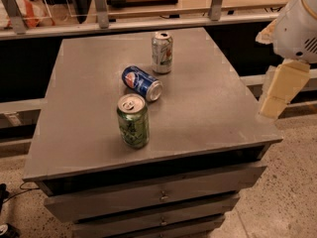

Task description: Place pepsi can upright

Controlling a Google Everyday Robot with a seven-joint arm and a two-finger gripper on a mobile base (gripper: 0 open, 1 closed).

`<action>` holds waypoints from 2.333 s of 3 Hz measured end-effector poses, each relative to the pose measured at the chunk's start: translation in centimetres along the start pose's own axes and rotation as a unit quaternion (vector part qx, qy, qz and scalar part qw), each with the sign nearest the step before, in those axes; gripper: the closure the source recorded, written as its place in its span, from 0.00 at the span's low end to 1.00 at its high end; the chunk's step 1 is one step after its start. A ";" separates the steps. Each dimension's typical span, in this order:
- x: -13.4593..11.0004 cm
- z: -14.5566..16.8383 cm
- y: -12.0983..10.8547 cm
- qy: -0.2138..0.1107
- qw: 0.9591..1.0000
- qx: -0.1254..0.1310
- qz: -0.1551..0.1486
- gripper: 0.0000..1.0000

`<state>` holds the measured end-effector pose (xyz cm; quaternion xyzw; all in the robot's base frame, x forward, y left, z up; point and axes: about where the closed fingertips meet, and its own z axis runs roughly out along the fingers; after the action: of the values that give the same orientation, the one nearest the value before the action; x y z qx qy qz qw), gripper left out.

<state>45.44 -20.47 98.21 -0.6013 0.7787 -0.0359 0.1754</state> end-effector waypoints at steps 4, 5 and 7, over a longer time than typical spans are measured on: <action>-8.2 6.3 -10.8 -0.057 0.980 -0.034 0.188 0.00; -8.7 6.5 -10.5 -0.059 0.981 -0.039 0.183 0.00; -14.6 8.7 -7.7 -0.060 0.982 -0.083 0.158 0.00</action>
Offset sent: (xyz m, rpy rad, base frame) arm 0.1265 0.0363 -0.0113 0.1501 0.0599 -0.2430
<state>58.48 -7.34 95.46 -0.4842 0.8523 0.0929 0.1747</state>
